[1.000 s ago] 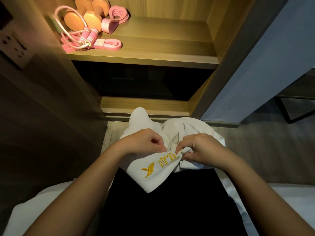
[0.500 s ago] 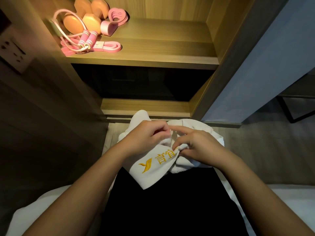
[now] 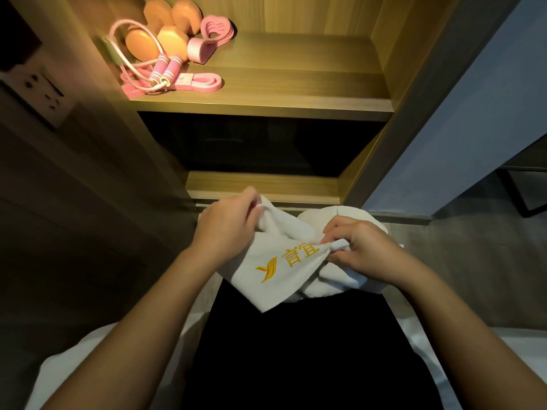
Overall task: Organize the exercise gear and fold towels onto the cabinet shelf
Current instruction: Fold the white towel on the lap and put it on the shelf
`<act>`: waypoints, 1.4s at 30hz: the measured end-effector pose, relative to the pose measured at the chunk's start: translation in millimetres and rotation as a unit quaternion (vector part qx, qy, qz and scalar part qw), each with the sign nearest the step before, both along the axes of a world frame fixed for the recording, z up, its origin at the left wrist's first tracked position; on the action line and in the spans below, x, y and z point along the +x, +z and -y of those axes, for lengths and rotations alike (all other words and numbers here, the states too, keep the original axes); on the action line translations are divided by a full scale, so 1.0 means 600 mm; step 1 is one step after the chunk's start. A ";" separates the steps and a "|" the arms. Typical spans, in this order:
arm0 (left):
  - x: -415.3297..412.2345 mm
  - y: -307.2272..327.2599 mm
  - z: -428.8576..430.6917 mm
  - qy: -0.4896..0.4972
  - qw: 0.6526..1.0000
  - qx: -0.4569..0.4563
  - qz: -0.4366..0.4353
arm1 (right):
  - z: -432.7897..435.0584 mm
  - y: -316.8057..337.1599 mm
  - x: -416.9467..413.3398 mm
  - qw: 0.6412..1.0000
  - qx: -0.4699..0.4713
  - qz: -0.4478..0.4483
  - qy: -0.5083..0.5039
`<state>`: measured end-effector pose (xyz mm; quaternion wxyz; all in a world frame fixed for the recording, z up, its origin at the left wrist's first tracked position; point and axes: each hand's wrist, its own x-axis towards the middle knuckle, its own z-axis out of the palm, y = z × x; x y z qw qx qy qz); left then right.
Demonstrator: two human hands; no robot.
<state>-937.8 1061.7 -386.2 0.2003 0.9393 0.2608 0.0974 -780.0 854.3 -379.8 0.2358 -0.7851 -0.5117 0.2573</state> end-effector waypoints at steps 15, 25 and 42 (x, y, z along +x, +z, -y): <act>-0.032 -0.059 -0.110 -0.070 0.951 -0.281 -0.106 | 0.021 -0.007 0.030 0.997 0.004 -0.067 -0.049; 0.023 0.032 0.015 -0.081 0.950 -0.274 0.124 | 0.022 -0.008 0.041 0.994 -0.019 -0.074 -0.074; 0.014 0.025 0.040 -0.021 0.924 -0.381 0.017 | 0.017 -0.024 0.010 0.997 0.043 -0.048 -0.051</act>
